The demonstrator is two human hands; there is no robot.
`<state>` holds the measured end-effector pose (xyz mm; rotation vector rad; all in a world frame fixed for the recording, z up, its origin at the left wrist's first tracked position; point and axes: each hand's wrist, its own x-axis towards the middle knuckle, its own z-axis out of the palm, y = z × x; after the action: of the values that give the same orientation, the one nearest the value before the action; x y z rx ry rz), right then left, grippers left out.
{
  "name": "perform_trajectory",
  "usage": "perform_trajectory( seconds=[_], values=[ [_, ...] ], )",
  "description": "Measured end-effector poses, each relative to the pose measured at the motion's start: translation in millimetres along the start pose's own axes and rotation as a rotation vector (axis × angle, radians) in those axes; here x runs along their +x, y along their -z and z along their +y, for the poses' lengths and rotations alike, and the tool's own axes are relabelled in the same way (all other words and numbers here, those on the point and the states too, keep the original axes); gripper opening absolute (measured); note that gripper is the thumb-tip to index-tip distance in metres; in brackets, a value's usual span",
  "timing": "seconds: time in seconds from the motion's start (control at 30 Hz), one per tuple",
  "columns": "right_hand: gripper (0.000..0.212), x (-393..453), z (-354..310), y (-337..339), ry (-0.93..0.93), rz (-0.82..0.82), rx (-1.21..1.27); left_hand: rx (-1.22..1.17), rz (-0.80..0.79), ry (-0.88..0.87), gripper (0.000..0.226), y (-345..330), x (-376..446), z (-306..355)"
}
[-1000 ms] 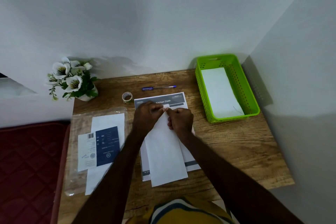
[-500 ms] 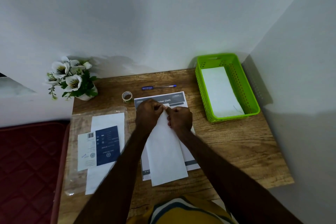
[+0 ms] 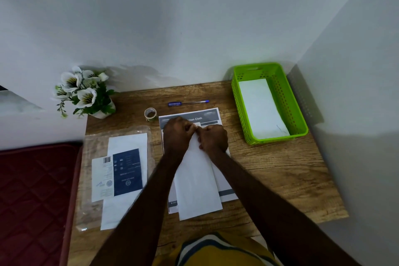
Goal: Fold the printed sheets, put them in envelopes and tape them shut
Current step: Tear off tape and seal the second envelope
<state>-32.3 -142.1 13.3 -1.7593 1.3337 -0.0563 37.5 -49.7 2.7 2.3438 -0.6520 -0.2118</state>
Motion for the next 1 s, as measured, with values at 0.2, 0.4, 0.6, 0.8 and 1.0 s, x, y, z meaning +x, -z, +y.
perform_trajectory(
  seconds=[0.2,0.4,0.6,0.8,1.0],
  values=[
    [0.044,3.4,-1.7,0.5,-0.001,-0.012,-0.029,0.002,-0.006,0.031,0.019,0.0,-0.3,2.0],
    [0.057,7.3,-2.4,3.7,-0.023,-0.02,-0.115,-0.058,-0.039,0.084,0.016,1.4,4.7,3.1],
    [0.055,11.5,5.9,14.9,0.032,-0.066,-0.221,-0.122,-0.048,0.18,0.008,5.8,12.3,-1.0],
    [0.048,20.6,4.9,23.3,-0.09,-0.252,-0.041,-0.132,-0.029,0.183,0.01,4.7,12.4,-1.7],
    [0.066,23.2,3.6,15.0,0.025,-0.107,-0.301,-0.158,-0.038,0.179,0.01,5.3,13.5,-3.9]
  ],
)
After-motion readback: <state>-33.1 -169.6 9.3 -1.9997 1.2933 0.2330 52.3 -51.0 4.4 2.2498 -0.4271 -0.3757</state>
